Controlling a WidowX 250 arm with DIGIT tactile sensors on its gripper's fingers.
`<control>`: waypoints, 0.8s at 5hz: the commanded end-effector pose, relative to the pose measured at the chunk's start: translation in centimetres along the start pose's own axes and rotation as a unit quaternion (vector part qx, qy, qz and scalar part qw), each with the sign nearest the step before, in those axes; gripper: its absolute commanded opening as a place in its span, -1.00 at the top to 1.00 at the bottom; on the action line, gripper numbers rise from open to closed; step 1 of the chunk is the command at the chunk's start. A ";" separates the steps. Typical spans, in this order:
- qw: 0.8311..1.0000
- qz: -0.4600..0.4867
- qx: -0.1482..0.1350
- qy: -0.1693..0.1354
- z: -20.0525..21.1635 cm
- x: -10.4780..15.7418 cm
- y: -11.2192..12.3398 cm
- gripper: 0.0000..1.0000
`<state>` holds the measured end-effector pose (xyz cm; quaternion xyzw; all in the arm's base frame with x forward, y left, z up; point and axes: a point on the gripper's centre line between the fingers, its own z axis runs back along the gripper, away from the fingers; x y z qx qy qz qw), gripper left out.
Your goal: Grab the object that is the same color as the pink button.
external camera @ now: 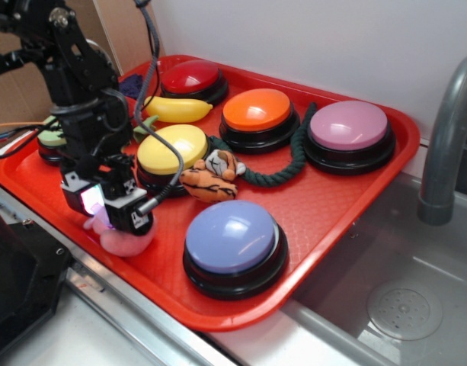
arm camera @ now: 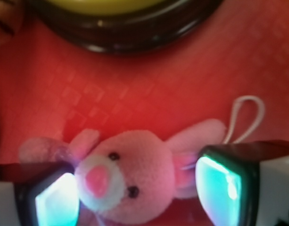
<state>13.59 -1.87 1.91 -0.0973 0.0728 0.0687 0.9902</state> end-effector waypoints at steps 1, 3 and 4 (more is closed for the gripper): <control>1.000 0.009 -0.004 0.019 -1.8 -1.1 -0.1 -1.00; 0.999 0.031 0.016 0.014 -1.7 -1.2 -0.2 1.00; 0.999 0.031 0.028 0.014 -1.3 -1.2 -0.3 1.00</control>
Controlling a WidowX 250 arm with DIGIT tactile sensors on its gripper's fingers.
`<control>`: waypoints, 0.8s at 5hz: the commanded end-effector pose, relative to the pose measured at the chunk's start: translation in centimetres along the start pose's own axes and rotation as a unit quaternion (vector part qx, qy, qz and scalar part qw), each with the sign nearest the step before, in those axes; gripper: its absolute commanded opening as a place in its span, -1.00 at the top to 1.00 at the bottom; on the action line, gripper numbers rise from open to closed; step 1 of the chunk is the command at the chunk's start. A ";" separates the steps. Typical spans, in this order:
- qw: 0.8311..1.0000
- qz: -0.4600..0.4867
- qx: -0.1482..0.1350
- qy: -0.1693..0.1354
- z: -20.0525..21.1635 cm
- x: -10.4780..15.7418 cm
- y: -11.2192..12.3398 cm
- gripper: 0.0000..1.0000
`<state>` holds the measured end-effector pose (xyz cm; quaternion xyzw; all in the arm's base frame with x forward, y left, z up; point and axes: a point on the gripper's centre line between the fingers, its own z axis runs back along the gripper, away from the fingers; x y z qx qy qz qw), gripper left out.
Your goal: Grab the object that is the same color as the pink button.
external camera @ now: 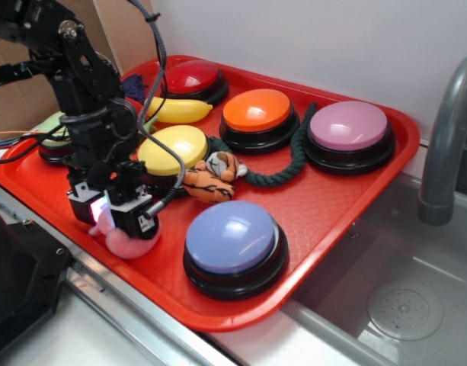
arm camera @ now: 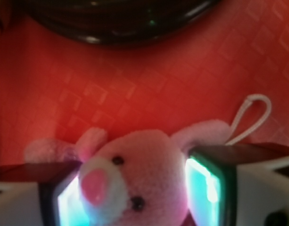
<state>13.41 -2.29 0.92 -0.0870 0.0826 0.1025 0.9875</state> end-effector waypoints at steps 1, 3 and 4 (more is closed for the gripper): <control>0.999 0.007 0.037 0.000 1.2 -1.1 0.2 1.00; 0.996 0.007 0.067 -0.052 7.9 -0.4 0.1 1.00; 0.992 0.007 0.089 -0.084 11.8 -0.1 1.3 1.00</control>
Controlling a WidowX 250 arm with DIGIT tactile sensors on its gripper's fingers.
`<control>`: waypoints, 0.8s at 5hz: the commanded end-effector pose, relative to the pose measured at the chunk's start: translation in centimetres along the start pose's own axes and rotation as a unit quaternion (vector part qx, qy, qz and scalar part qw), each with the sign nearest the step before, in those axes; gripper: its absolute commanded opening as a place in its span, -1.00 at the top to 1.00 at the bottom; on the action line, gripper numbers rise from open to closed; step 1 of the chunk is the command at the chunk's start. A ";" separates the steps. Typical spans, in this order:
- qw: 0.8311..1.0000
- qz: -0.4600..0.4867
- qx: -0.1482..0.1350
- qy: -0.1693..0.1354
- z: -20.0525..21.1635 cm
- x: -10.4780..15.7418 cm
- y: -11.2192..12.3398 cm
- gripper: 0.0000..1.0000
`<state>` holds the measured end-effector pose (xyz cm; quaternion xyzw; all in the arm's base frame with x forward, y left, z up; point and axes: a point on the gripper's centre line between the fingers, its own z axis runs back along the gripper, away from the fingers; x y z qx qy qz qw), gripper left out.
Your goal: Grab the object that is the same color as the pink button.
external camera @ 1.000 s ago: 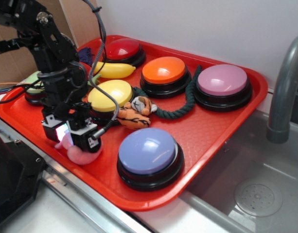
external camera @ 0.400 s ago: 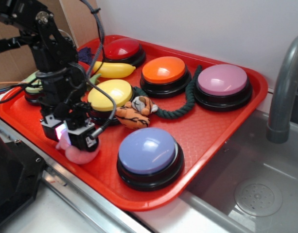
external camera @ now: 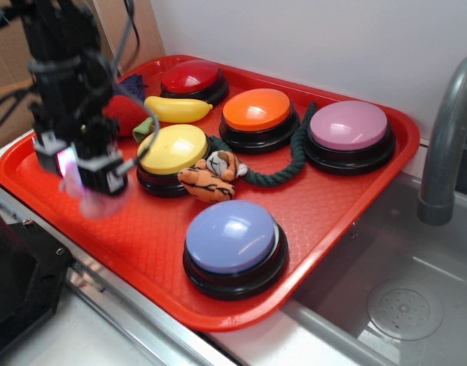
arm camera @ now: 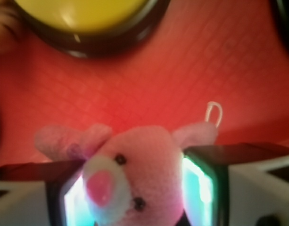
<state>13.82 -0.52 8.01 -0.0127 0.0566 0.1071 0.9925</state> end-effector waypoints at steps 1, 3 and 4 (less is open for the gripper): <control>0.997 0.001 0.011 -0.070 6.3 1.3 3.6 1.00; 0.992 -0.052 0.039 -0.110 8.5 3.2 5.3 1.00; 0.994 -0.046 0.035 -0.089 8.6 3.2 5.1 1.00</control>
